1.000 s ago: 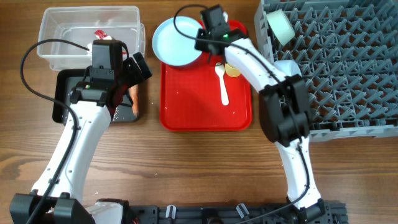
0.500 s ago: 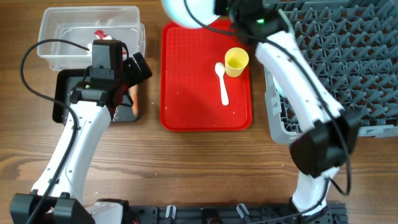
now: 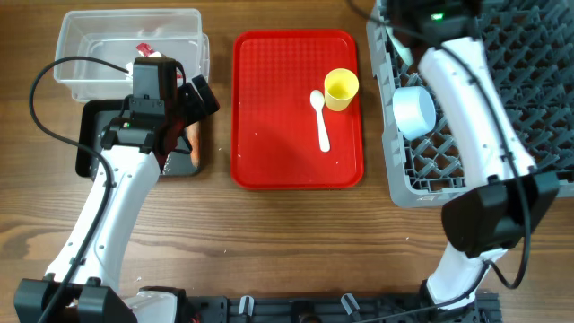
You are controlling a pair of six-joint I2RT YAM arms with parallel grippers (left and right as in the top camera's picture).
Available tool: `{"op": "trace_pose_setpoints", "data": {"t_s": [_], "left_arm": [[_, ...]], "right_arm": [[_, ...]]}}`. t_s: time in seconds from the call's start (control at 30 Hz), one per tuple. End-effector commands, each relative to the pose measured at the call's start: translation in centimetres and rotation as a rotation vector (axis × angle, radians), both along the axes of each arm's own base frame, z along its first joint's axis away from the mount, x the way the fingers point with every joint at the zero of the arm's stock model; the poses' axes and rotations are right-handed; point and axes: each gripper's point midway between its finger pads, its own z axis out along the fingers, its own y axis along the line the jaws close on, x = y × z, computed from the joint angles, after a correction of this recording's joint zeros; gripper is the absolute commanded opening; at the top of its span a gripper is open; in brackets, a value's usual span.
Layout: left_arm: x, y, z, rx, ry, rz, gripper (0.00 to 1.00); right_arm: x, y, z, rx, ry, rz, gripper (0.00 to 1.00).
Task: Sort waste into correct bins and load items into the dishwasher rack
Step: 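Carry the light-blue plate into the grey rack's back slots with right gripper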
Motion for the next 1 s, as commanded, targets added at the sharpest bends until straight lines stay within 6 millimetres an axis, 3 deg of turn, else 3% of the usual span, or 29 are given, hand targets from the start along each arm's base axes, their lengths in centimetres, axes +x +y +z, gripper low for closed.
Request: {"op": "trace_pose_setpoints", "data": {"t_s": [0.0, 0.33, 0.57, 0.73, 0.97], "left_arm": [[0.1, 0.3, -0.1, 0.0, 0.0, 0.017, 1.0], [0.1, 0.3, -0.1, 0.0, 0.0, 0.017, 1.0], [0.1, 0.3, -0.1, 0.0, 0.0, 0.017, 1.0], [0.1, 0.3, -0.1, 0.0, 0.0, 0.016, 1.0], [0.1, 0.3, -0.1, 0.0, 0.0, 0.016, 1.0]], "right_arm": [[0.2, -2.4, -0.1, -0.042, 0.13, 0.042, 0.04], [3.2, -3.2, -5.1, 0.044, 0.399, 0.438, 0.04], [2.9, -7.2, -5.3, 0.072, 0.387, 0.409, 0.04], [4.2, -6.3, -6.1, 0.084, 0.416, 0.592, 0.04], [5.9, -6.9, -7.0, -0.017, 0.461, 0.604, 0.04]]}}
